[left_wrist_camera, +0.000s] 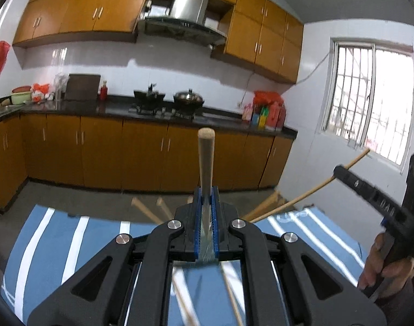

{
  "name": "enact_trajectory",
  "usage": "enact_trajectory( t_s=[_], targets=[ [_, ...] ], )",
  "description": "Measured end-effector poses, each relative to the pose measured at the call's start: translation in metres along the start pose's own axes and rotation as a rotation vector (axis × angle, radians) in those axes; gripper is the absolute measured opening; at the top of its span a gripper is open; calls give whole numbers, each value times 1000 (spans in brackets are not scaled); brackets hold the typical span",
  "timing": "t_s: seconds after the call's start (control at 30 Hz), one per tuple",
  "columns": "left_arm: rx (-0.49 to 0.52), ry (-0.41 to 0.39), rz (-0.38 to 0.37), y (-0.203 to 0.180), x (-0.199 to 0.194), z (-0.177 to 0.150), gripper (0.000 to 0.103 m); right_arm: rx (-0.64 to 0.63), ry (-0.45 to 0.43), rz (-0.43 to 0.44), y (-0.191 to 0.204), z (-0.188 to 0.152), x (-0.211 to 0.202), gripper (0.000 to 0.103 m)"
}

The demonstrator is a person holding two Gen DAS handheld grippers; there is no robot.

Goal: Organize utensils
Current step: 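Lower the chopstick into the green basket and open the left tool while the right tool releases its chopstick, then move the left tool back to the chopsticks while the right tool grasps another chopstick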

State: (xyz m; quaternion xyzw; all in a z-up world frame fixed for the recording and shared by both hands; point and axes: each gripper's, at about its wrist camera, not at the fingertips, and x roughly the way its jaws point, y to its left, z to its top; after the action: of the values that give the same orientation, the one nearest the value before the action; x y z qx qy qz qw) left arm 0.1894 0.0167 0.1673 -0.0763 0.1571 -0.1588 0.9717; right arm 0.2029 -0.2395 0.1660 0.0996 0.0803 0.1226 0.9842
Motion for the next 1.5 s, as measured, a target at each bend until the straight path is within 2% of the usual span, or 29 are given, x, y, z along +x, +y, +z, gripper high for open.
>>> enact_trajectory(
  t_s=[0.1, 0.23, 0.47, 0.8, 0.87, 0.93, 0.97, 1.0, 1.3, 1.4, 1.5],
  targets=[
    [16, -30, 38, -5, 11, 8, 7, -25, -7, -18, 5, 2, 14, 8],
    [21, -8, 70, -8, 33, 6, 7, -46, 15, -34, 4, -4, 37, 8],
    [16, 52, 86, -2, 58, -12, 7, -39, 111, -34, 0, -21, 81, 8],
    [-3, 89, 85, 4, 75, -23, 7, -25, 170, -34, -5, -32, 97, 8],
    [-23, 86, 82, 4, 75, -21, 8, -20, 165, -36, -4, -34, 96, 11],
    [-40, 87, 72, 6, 74, -18, 18, -16, 159, -37, -5, -33, 93, 18],
    [-44, 81, 76, 7, 74, -17, 33, -14, 155, -38, -5, -33, 92, 21],
    [-48, 73, 80, 8, 72, -16, 41, -12, 150, -37, -5, -33, 90, 23],
    [-69, 25, 82, 14, 50, -10, 41, -12, 96, -46, -9, -28, 57, 29],
    [-66, 12, 98, 18, 35, -15, 41, -12, 95, -68, -13, -38, 37, 33],
    [-58, 41, 133, 25, 23, -32, 41, -2, 136, -104, -23, -61, 25, 34]
  ],
)
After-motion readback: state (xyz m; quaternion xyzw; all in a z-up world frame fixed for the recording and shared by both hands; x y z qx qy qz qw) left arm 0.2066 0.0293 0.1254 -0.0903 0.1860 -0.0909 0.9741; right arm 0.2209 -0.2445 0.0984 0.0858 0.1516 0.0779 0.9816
